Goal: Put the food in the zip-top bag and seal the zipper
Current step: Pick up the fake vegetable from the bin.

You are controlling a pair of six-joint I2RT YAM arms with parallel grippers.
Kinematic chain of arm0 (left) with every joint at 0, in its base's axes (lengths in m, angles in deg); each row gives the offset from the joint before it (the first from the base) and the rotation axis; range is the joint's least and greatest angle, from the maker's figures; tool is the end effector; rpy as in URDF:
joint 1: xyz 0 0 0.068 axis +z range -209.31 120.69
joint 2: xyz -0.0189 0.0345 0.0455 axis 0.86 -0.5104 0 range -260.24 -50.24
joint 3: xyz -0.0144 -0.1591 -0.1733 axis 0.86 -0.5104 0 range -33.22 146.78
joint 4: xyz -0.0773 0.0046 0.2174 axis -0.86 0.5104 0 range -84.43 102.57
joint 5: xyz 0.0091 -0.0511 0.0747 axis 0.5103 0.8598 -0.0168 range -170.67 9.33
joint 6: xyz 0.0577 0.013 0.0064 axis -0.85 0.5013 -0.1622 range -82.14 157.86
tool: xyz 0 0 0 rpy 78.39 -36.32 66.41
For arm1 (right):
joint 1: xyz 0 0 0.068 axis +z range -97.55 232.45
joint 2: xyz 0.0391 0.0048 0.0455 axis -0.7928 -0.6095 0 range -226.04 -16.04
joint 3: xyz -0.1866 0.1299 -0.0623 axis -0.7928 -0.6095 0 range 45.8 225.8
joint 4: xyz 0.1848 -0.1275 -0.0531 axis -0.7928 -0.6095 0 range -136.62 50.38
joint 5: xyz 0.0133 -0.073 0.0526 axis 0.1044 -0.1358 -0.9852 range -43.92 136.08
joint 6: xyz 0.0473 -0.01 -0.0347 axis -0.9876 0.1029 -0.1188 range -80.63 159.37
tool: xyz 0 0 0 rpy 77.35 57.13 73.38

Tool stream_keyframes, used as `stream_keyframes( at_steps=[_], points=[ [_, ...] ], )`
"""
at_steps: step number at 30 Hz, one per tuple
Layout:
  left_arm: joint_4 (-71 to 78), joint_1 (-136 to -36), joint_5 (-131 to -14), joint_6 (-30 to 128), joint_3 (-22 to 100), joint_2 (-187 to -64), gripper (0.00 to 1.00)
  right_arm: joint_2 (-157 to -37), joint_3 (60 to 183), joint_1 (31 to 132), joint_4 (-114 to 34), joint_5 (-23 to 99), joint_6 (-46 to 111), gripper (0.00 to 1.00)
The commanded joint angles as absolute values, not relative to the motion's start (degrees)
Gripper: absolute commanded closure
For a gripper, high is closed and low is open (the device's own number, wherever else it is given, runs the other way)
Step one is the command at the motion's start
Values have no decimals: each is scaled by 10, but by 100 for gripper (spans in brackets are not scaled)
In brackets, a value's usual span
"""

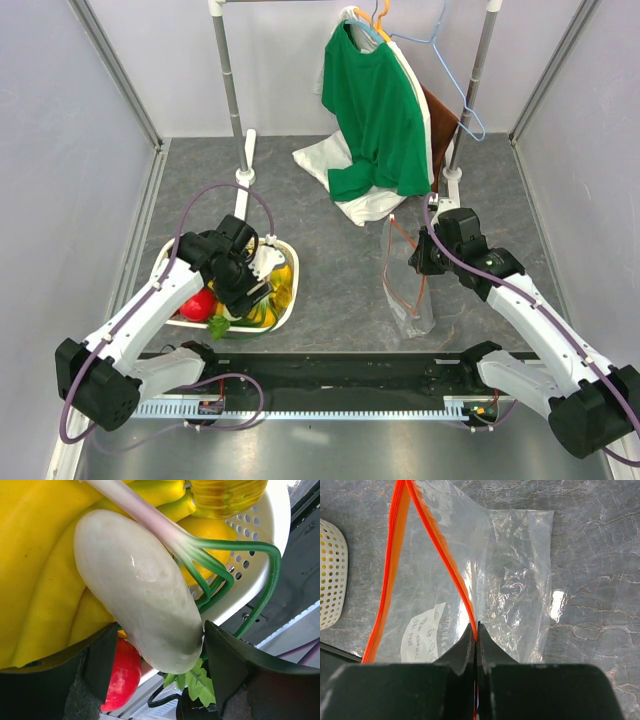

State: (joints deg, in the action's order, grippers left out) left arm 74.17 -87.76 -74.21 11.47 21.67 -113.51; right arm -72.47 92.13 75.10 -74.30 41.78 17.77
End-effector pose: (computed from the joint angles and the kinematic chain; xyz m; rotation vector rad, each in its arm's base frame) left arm 0.1414 -0.0822 0.2290 1.3575 2.5759 -0.1702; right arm 0.1814 0.0792 0.2405 -0.0595 2.3973 0.4595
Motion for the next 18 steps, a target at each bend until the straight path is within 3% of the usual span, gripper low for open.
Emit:
stream_keyframes(
  at_steps=[1, 4, 10, 14, 18],
  points=[
    [725, -882, -749, 130, 224, -1135, 33, -723, 946, 749, -733, 414, 184, 100],
    [749, -882, -738, 136, 264, -1136, 47, -722, 949, 749, -735, 418, 181, 100],
    [810, -883, -667, 154, 435, -1170, 64, -720, 957, 749, -733, 416, 171, 100],
    [799, -885, -480, 180, 543, -1211, 67, -724, 960, 749, -729, 411, 163, 100],
    [667, -909, -312, 327, 541, -1243, 70, -726, 957, 749, -714, 403, 152, 100]
  ],
)
